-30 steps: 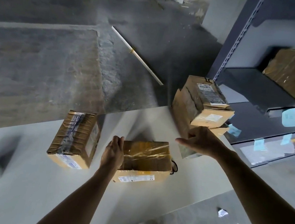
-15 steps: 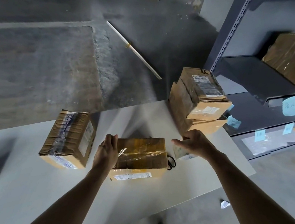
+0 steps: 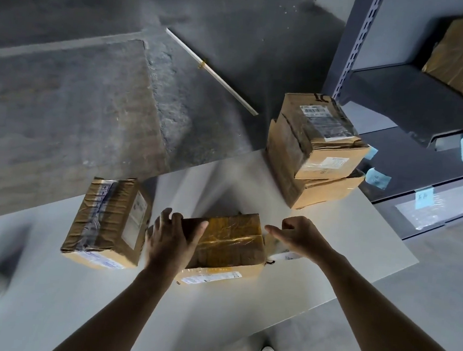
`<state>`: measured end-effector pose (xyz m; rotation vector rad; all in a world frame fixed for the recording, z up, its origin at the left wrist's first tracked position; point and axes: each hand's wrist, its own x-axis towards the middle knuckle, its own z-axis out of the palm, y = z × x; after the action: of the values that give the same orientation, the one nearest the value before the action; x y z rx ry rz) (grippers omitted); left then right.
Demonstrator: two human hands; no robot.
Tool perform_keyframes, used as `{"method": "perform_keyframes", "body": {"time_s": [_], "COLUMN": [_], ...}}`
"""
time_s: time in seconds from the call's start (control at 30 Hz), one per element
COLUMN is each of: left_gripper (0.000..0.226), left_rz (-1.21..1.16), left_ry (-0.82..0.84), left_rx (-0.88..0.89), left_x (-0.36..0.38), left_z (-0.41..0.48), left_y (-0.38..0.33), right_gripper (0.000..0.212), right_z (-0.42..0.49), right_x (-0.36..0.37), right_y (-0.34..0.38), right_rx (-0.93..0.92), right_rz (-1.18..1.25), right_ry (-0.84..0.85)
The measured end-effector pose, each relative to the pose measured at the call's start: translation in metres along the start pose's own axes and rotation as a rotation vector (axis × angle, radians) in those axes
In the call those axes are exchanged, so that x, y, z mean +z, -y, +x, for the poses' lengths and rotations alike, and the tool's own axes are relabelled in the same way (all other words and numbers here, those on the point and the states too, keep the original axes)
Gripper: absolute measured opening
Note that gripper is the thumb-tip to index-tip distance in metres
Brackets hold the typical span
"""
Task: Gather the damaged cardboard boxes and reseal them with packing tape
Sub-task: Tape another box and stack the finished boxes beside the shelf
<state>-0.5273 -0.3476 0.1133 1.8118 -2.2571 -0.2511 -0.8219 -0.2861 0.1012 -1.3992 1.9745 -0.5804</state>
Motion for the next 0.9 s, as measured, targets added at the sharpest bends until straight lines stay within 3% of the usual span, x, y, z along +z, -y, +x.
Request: {"method": "perform_keyframes", "body": {"time_s": [0.07, 0.13, 0.4, 0.53, 0.67, 0.9], "left_gripper": [0.051, 0.041, 0.069, 0.076, 0.061, 0.051], "left_rz": [0.142, 0.110, -0.014, 0.078, 0.138, -0.013], "left_ry": [-0.103, -0.073, -0.021, 0.004, 0.019, -0.025], "left_rx": [0.201, 0.311, 0.499, 0.507, 0.474, 0.648], "left_x": [0.002, 0.003, 0.019, 0.025, 0.033, 0.045], "left_z": [0.006, 0.014, 0.030, 0.028, 0.029, 0.045], "left_y": [-0.001, -0.008, -0.076, -0.114, -0.117, -0.095], "right_gripper": [0.051, 0.052, 0.052, 0.034, 0.044, 0.049], "right_z": [0.000, 0.000, -0.002, 0.000, -0.001, -0.001], "right_x": [0.003, 0.004, 0.006, 0.010, 0.010, 0.005], "right_y": [0.002, 0.004, 0.008, 0.001, 0.000, -0.003], "right_rx": [0.002, 0.003, -0.018, -0.008, -0.013, -0.025], "right_rz": [0.021, 0.019, 0.015, 0.066, 0.031, 0.025], "right_ry": [0.001, 0.010, 0.046, 0.069, 0.036, 0.010]}}
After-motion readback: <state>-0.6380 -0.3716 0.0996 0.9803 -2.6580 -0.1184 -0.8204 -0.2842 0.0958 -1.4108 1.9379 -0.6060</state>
